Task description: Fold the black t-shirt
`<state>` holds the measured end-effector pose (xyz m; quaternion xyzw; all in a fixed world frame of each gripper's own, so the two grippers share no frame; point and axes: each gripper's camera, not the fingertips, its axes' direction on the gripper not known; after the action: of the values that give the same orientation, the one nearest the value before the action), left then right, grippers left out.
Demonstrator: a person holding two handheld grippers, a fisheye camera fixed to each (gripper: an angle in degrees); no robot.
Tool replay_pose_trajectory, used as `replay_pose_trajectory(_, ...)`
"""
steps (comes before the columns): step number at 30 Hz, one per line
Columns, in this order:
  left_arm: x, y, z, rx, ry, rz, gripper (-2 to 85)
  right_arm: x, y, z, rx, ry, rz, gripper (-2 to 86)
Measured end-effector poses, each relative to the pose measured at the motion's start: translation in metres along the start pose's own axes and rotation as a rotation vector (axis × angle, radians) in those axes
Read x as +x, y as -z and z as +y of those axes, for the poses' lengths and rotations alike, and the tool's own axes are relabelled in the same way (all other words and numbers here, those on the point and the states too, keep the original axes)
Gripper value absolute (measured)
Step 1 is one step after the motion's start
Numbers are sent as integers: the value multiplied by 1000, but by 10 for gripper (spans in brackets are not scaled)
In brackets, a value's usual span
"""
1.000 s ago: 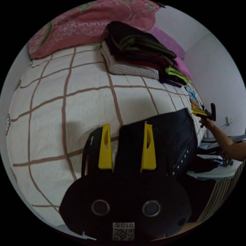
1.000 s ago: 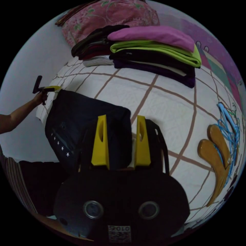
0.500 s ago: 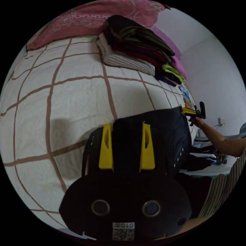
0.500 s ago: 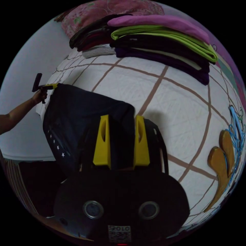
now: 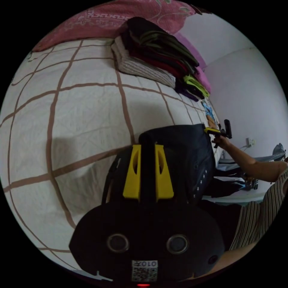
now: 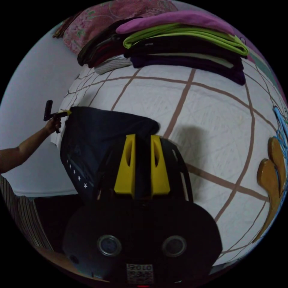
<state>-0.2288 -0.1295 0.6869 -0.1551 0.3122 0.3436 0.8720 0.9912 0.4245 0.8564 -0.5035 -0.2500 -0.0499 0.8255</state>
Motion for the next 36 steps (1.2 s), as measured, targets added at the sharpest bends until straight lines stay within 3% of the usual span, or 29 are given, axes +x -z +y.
replay_pose_trajectory(5,-4,1,-8,-31,13,19,63,3,23,5,-16,-20,-22,56)
replay_pose_trajectory(14,-1,37,7,21,35,214,20,-30,95,40,55,89,-108,27)
replay_pose_trajectory(30,125,203,-6,200,-263,92,6,-137,264,85,284,207,90,23)
replay_pose_trajectory(36,132,214,-57,162,-295,65,6,-141,284,54,286,217,132,22)
